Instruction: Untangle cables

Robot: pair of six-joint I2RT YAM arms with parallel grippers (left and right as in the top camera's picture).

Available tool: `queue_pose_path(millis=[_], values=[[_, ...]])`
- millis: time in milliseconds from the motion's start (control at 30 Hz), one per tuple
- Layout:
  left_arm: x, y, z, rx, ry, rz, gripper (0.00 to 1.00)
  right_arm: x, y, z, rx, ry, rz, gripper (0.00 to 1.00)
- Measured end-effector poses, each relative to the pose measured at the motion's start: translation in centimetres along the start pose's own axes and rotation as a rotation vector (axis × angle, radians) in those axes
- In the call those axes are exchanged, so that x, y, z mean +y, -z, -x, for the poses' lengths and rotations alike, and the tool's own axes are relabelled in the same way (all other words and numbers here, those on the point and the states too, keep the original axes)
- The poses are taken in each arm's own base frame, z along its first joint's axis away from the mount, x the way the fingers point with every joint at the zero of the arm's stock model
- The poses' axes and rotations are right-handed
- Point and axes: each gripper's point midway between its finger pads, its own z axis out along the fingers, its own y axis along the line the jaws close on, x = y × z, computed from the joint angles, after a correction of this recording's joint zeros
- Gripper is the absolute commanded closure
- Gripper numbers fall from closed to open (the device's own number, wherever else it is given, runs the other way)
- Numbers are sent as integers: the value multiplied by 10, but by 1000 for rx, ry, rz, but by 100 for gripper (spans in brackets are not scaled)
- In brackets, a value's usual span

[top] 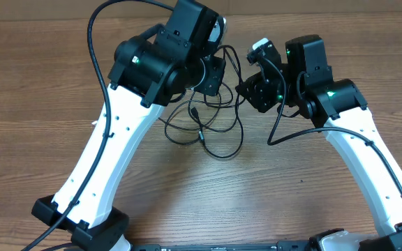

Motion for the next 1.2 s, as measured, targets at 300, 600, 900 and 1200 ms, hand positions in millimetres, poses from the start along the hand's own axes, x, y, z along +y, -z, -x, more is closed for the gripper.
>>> queue_pose_path(millis=[300, 600, 900, 1200], values=[[-7, 3, -1, 0, -44, -39, 96, 5, 0, -1, 3, 11, 27, 90], [-2, 3, 1, -11, -54, -11, 96, 9, 1, -18, 70, -20, 42, 88], [-1, 3, 2, -15, -54, -2, 96, 9, 1, -21, 81, -26, 44, 85], [1, 3, 3, -17, -54, 5, 96, 8, 3, -19, 74, -19, 35, 76]])
